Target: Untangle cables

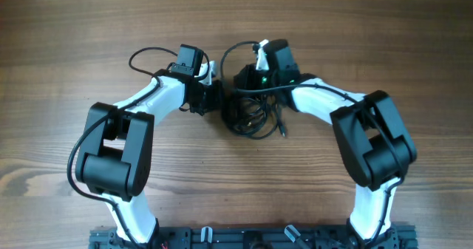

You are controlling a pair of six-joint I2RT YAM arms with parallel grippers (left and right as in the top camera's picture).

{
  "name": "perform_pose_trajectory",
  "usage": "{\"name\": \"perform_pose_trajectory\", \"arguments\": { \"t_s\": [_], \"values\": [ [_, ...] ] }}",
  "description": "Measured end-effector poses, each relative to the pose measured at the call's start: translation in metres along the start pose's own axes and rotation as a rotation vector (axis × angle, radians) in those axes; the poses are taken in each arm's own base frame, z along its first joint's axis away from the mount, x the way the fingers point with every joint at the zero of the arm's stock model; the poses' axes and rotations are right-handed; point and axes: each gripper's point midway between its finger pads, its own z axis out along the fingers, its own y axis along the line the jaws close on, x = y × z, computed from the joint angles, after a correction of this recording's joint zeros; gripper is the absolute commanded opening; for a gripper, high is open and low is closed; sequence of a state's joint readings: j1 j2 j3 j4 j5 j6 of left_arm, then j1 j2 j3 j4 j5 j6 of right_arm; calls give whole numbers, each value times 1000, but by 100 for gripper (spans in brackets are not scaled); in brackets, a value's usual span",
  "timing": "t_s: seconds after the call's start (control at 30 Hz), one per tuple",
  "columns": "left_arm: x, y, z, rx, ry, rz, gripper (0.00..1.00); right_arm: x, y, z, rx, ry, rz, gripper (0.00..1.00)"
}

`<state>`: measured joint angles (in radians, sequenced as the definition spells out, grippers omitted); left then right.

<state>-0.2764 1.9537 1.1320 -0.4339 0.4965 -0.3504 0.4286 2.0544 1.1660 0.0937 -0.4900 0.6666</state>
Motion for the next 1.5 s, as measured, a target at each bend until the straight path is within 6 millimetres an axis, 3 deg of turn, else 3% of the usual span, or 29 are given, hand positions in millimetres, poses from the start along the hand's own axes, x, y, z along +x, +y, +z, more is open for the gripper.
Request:
{"name": "perform_pose_trajectory", "arguments": {
  "t_s": [0.07,0.17,0.3,0.43,0.6,0.8,0.9,0.97,1.03,1.13,1.3,1.4,1.5],
  "values": [
    [0,-6,0,24,4,4,49,-11,6,-16,-60,3,21,4],
    [-1,-12,-1,43,3,13,52,-27,27,-49,-154,0,31,4],
    [1,-17,-2,77,15,68,43,-23,58,-73,-300,59,3,5],
    [1,-14,-1,64,12,93,38,-15,68,-84,-395,124,3,5],
    [-4,4,-1,-40,-17,82,35,-32,54,-116,-405,102,52,4],
    [-7,7,-2,-64,-30,66,36,-36,25,-176,-152,-3,28,4],
    [-5,7,-5,-72,-27,64,41,-26,11,-190,-66,7,-24,4],
    [-3,5,-13,-78,-29,79,51,-25,-1,-201,3,-7,-75,4],
    [-6,-2,-37,-92,-69,97,56,-29,1,-212,25,-42,-150,4],
    [-14,2,-65,-146,-134,100,56,-33,18,-231,30,-96,-268,5],
    [-29,43,-91,-238,-204,-27,57,-41,63,-277,1,-247,-477,4],
    [-36,64,-103,-254,-231,-98,58,-39,104,-302,-107,-330,-639,4],
    [-38,68,-107,-231,-234,-125,59,-29,148,-325,-267,-389,-801,4]
  ]
}}
